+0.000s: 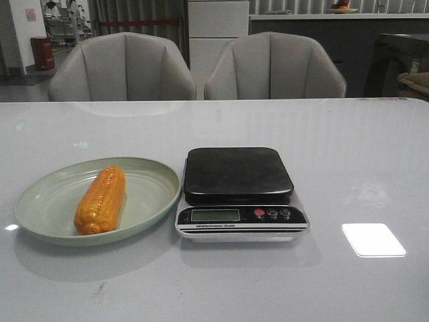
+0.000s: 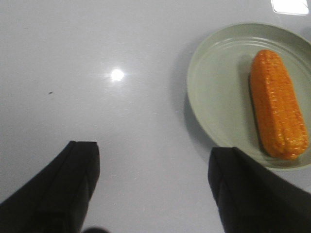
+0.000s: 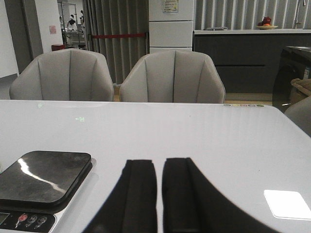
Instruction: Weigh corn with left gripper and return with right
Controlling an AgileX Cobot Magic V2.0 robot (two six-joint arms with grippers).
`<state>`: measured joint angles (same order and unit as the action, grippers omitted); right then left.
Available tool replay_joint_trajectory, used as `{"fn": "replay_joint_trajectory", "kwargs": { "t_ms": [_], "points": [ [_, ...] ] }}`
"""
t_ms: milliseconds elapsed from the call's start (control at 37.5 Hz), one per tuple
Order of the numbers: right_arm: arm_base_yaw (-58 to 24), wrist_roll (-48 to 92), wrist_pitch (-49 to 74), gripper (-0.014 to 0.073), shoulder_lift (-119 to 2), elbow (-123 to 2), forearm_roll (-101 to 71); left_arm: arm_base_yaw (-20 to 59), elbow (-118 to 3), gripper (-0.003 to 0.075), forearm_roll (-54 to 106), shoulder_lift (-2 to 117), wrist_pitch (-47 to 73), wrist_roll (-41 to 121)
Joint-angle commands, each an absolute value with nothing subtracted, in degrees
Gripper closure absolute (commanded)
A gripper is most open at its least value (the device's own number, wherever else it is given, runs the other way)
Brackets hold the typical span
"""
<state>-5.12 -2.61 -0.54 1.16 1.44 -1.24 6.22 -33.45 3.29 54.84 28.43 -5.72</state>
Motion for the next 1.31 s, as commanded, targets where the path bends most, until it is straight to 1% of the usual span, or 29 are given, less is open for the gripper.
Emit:
{"fn": "replay_joint_trajectory", "kwargs": {
  "t_ms": [0,133,213,400,613,933,986,1066,1146,1173,1226,1279],
  "points": [
    [-5.2,-2.3,-5.6,0.0380,1.7,2.1,-0.7,10.8,-38.3,0.0185,5.5,59.5,23.4,-5.8],
    [-5.2,-2.3,-5.6,0.0380,1.7,2.1,-0.7,15.4,-41.5,0.0185,9.0,67.1,19.2,-5.9],
    [-5.2,-2.3,-5.6,0.0380,1.7,2.1,-0.7,18.2,-44.8,0.0183,9.0,73.5,19.0,-5.9],
    [-5.2,-2.3,-5.6,0.0380,1.7,2.1,-0.7,22.3,-51.4,0.0139,9.5,85.6,19.7,-5.9],
    [-5.2,-2.3,-5.6,0.0380,1.7,2.1,-0.7,25.3,-58.1,0.0140,11.2,94.7,21.5,-5.9],
    [-5.2,-2.3,-5.6,0.0380,1.7,2.1,-0.7,25.6,-64.1,0.0150,11.3,102.9,28.1,-8.7],
    [-5.2,-2.3,-5.6,0.0380,1.7,2.1,-0.7,25.6,-64.3,0.0178,11.4,103.4,28.2,-8.7],
    [-5.2,-2.3,-5.6,0.0380,1.7,2.1,-0.7,25.6,-64.3,0.0291,11.4,103.8,28.2,-8.7],
    [-5.2,-2.3,-5.6,0.0380,1.7,2.1,-0.7,25.6,-64.3,0.0456,11.4,103.8,28.2,-8.7],
    [-5.2,-2.3,-5.6,0.0380,1.7,2.1,-0.7,25.6,-64.6,0.0530,11.4,103.7,28.2,-8.7],
    [-5.2,-2.3,-5.6,0.0380,1.7,2.1,-0.7,25.6,-66.0,0.0624,11.0,103.7,28.9,-8.4],
    [-5.2,-2.3,-5.6,0.0380,1.7,2.1,-0.7,25.6,-67.7,0.0585,10.3,103.6,30.4,-8.2]
  ]
}}
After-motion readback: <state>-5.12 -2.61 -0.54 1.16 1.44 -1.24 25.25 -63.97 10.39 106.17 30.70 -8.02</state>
